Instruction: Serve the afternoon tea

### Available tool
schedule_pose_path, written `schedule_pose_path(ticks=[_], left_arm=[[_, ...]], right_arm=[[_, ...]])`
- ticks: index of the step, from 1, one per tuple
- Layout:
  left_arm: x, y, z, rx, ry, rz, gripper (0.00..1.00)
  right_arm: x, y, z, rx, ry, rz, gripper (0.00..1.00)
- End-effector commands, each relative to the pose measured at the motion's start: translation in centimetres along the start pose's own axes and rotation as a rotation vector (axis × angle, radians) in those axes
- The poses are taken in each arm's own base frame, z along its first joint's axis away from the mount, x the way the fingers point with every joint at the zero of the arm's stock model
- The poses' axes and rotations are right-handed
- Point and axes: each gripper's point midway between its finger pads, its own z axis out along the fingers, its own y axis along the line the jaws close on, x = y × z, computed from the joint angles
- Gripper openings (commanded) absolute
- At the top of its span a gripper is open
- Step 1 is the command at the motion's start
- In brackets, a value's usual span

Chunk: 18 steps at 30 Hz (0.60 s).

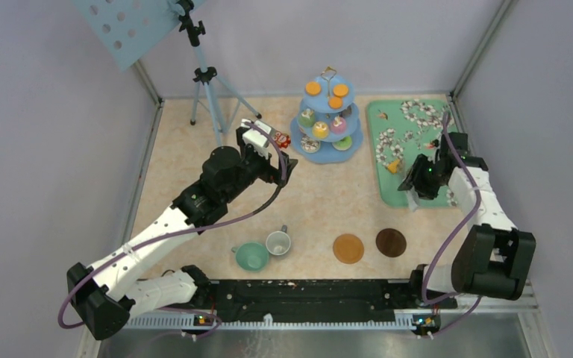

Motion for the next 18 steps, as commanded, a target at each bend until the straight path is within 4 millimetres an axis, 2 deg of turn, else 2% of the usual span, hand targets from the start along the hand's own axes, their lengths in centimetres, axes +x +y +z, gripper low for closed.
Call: schedule_pose_path(ticks=[1, 4, 8, 12, 18], left_arm=[[-2.0, 0.3, -0.3, -0.017, -0.07, 0.009, 0.99], [-2.2, 0.2, -0.4, -0.009, -0.076, 0.005, 0.99], [-2.3, 0.1, -0.5, -0.003, -0.08, 0.003, 0.99], [-2.7, 0.4, -0.8, -0.015, -0.091, 0.006, 0.99], [-3.1, 0.4, -1.1, -0.01, -0.103, 0.005, 0.99]], right_arm=[[-2.8, -2.2, -3.5, 0.149, -0.137, -0.039, 0.43], [-2.6, -2.6, -2.9, 0.141, -0.087, -0.041, 0.44], [-3.0, -1.1, -2.3, 0.119, -0.006, -0.088, 0.46], [-3.8, -0.4, -2.4, 0.122, -0.014, -0.023, 0.47], [-3.4, 1.0, -1.2, 0.128, 0.016, 0.021, 0.46]])
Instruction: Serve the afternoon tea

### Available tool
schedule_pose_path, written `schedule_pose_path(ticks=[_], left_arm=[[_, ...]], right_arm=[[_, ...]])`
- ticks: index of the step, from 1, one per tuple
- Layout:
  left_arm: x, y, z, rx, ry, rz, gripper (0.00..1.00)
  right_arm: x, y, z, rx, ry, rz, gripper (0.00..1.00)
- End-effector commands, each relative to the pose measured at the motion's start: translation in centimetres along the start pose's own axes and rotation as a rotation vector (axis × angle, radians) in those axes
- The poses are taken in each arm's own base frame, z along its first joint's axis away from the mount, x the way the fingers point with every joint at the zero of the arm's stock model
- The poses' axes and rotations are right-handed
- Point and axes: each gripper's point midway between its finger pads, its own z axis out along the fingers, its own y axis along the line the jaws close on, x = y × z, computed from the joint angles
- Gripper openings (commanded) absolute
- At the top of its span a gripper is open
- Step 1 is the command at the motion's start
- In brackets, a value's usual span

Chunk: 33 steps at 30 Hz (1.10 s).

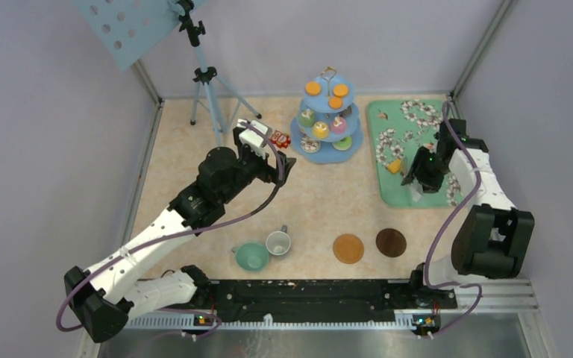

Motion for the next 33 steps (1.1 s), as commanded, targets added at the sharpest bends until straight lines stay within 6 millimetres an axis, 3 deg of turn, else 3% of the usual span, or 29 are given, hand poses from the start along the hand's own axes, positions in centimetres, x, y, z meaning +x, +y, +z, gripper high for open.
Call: schedule_pose_path(ticks=[1, 16, 26, 33], left_arm=[[-2.5, 0.2, -0.7, -0.003, -0.086, 0.006, 0.99], [-3.0, 0.6, -1.1, -0.016, -0.102, 0.007, 0.99], [-3.0, 0.7, -1.2, -0.016, -0.103, 0.005, 0.99], [-3.0, 0.8, -1.2, -0.021, -0.104, 0.006, 0.99]], right_arm=[[-1.1, 2.0, -0.1, 0.005, -0.017, 0.025, 0.46], [-2.9, 5.9, 2.2, 0.147, 0.005, -0.079, 0.46], [-1.2, 6.4, 3.2, 0.295, 0.06, -0.212, 0.45], [-0.5, 5.5, 3.1, 0.318, 0.082, -0.261, 0.42]])
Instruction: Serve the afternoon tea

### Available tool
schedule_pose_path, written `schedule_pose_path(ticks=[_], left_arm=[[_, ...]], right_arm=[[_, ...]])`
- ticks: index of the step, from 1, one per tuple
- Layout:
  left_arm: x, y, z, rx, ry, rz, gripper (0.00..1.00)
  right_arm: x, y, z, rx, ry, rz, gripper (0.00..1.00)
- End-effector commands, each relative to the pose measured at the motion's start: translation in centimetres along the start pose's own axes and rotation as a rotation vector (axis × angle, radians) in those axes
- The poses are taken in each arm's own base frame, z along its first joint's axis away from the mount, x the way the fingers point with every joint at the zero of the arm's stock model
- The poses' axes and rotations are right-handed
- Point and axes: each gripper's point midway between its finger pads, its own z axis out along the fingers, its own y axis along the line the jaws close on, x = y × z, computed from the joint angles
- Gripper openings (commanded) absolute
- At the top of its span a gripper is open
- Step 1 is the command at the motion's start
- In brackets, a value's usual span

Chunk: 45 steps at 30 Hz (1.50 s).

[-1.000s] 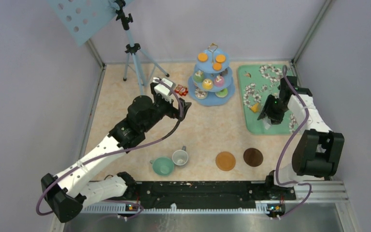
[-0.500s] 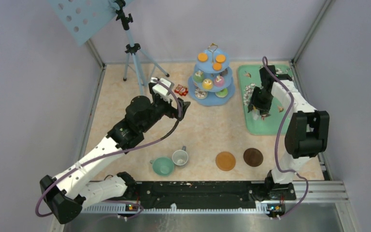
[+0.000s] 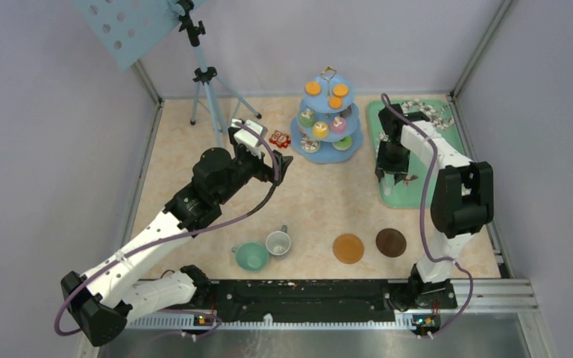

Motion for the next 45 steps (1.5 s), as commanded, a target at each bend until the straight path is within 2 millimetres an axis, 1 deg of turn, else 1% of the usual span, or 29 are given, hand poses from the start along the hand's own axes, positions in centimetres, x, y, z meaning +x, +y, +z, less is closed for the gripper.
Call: schedule_pose_path(ticks=[1, 5, 8, 11, 14, 17, 21, 22, 26, 28, 29, 30, 32, 36, 38, 40, 43, 45], left_arm=[[-2.0, 0.3, -0.4, -0.01, -0.071, 0.0, 0.99], [-2.0, 0.4, -0.3, -0.017, -0.071, 0.003, 0.99], [-2.0, 0.5, -0.4, -0.022, -0.072, 0.006, 0.99], [-2.0, 0.6, -0.4, -0.024, -0.073, 0.005, 0.99], [-2.0, 0.6, -0.4, -0.024, -0.073, 0.005, 0.99], [-2.0, 0.6, -0.4, -0.026, -0.073, 0.007, 0.99], [-1.9, 0.6, -0.3, -0.026, -0.07, 0.006, 0.99], [-1.9, 0.6, -0.3, -0.026, -0.07, 0.006, 0.99], [-1.8, 0.7, -0.3, -0.029, -0.068, 0.006, 0.99], [-1.8, 0.7, -0.3, -0.031, -0.067, 0.007, 0.99], [-1.7, 0.7, -0.2, -0.031, -0.065, 0.007, 0.99], [-1.7, 0.7, -0.2, -0.031, -0.064, 0.007, 0.99], [-1.5, 0.7, -0.1, -0.029, -0.059, 0.006, 0.99], [-1.5, 0.6, 0.0, -0.022, -0.057, 0.005, 0.99], [-1.5, 0.6, 0.0, -0.023, -0.058, 0.004, 0.99], [-1.5, 0.7, -0.1, -0.025, -0.059, 0.003, 0.99], [-1.6, 0.7, -0.1, -0.027, -0.062, 0.003, 0.99], [-1.6, 0.7, -0.2, -0.025, -0.062, 0.003, 0.99]], right_arm=[[-0.4, -0.8, -0.6, 0.038, -0.02, -0.034, 0.41], [-0.5, -0.5, -0.2, 0.034, -0.004, -0.04, 0.34], [-0.7, -0.2, -0.4, 0.017, -0.005, -0.038, 0.27], [-0.9, -0.1, -0.7, 0.011, -0.011, -0.041, 0.23], [-1.3, -0.2, -1.2, -0.006, -0.036, -0.031, 0.19], [-1.9, -0.3, -1.9, -0.044, -0.075, -0.002, 0.13], [-2.8, -0.5, -3.2, -0.12, -0.139, 0.035, 0.1], [-3.0, -0.6, -3.4, -0.14, -0.152, 0.046, 0.09], [-3.7, -2.0, -4.3, -0.198, -0.216, 0.108, 0.05], [-3.6, -2.5, -4.5, -0.246, -0.235, 0.138, 0.05], [-3.4, -2.4, -4.6, -0.273, -0.239, 0.14, 0.04], [-3.4, -2.9, -4.7, -0.289, -0.249, 0.156, 0.04], [-3.0, -3.4, -4.5, -0.306, -0.245, 0.167, 0.05], [-2.0, -2.6, -4.0, -0.341, -0.178, 0.122, 0.14], [-1.3, -2.8, -3.6, -0.318, -0.123, 0.106, 0.2], [-1.1, -3.2, -3.4, -0.283, -0.094, 0.093, 0.24], [-0.9, -3.6, -3.3, -0.237, -0.064, 0.076, 0.29], [-0.6, -3.4, -3.2, -0.23, -0.041, 0.059, 0.3]])
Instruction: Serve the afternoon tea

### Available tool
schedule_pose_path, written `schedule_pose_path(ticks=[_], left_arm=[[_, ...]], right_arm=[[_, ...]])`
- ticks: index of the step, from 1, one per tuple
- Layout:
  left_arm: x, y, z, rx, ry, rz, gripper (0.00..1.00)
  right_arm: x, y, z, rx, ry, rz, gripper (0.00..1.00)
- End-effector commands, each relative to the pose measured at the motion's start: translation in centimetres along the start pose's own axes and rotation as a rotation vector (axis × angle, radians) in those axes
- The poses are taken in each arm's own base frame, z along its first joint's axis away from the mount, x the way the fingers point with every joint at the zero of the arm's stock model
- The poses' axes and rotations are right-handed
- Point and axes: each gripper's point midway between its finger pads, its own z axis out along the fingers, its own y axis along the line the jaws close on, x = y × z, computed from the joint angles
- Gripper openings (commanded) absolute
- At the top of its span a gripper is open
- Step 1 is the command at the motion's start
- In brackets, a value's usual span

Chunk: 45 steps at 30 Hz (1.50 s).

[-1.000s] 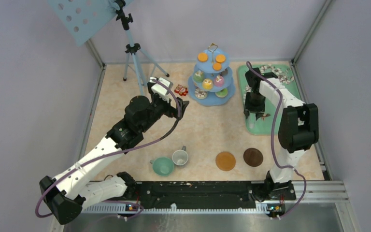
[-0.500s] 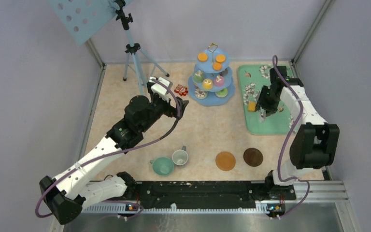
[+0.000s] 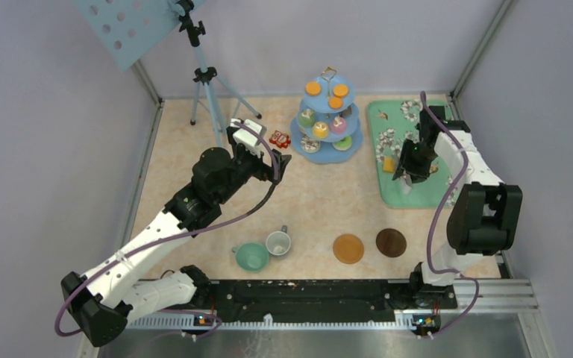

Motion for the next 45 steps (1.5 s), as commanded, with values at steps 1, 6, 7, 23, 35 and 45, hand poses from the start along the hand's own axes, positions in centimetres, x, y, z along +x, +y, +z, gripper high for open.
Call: schedule_pose_path(ticks=[1, 6, 7, 23, 35, 45], left_arm=[[-1.7, 0.1, -0.2, 0.001, -0.063, -0.006, 0.99], [-1.8, 0.1, -0.3, 0.004, -0.067, -0.007, 0.99], [-1.8, 0.1, -0.3, 0.003, -0.066, -0.007, 0.99], [-1.9, 0.0, -0.3, 0.008, -0.069, -0.01, 0.99], [-2.0, 0.1, -0.4, 0.01, -0.072, -0.012, 0.99], [-2.1, 0.0, -0.5, 0.015, -0.074, -0.014, 0.99]], right_arm=[[-0.4, 0.4, -0.9, 0.024, 0.017, -0.053, 0.3], [-0.4, 1.9, -0.5, 0.037, 0.02, -0.093, 0.32], [-0.5, 2.1, -0.4, 0.043, 0.024, -0.1, 0.33], [-1.1, 2.4, -0.6, 0.192, 0.024, -0.163, 0.37], [-0.2, 3.4, 1.3, 0.173, 0.066, -0.161, 0.39], [0.5, 3.3, 2.0, 0.226, 0.083, -0.152, 0.41]])
